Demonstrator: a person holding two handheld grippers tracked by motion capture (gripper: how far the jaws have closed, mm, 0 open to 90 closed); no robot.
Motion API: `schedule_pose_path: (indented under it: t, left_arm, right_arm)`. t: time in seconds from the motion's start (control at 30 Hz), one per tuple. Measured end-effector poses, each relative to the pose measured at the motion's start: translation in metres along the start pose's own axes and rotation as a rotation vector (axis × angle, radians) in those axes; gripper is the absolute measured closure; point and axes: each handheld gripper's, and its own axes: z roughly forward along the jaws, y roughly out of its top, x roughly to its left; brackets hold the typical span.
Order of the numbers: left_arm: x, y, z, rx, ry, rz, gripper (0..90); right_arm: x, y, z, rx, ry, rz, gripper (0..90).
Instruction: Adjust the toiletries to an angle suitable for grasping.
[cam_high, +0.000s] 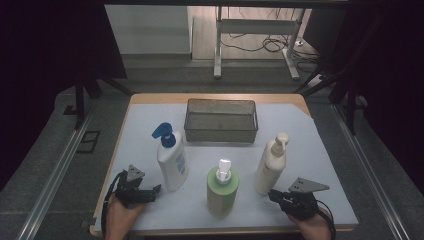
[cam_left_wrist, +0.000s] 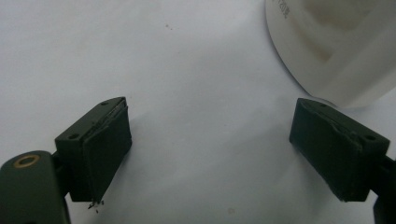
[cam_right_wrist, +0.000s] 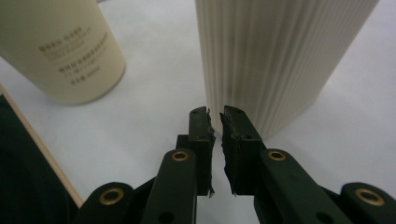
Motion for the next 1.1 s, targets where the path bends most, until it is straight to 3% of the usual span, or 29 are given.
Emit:
schedule_pose_path:
  t: [0.17, 0.37, 0.63, 0.9, 1.1]
  left_arm:
    - [0.0, 0.0, 0.0, 0.0, 0.0, 0.0, 12.4]
    - [0.0, 0.0, 0.0, 0.0, 0.0, 0.0, 12.4]
    - [0.0, 0.0, 0.0, 0.0, 0.0, 0.0, 12.4]
    - [0.0, 0.0, 0.0, 0.0, 0.0, 0.0, 12.4]
    - [0.0, 0.0, 0.0, 0.0, 0.0, 0.0, 12.4]
  right_arm:
    - [0.008, 0.004, 0.005, -0.05, 0.036, 0.011, 84.3]
    - [0.018, 0.009, 0.015, -0.09, 0.023, -0.013, 90.0]
    - [0.019, 0.009, 0.025, -0.076, -0.023, -0.004, 90.0]
    - [0.018, 0.008, 0.024, -0.066, -0.051, -0.018, 90.0]
    - [0.01, 0.005, 0.018, -0.061, -0.073, -0.011, 90.0]
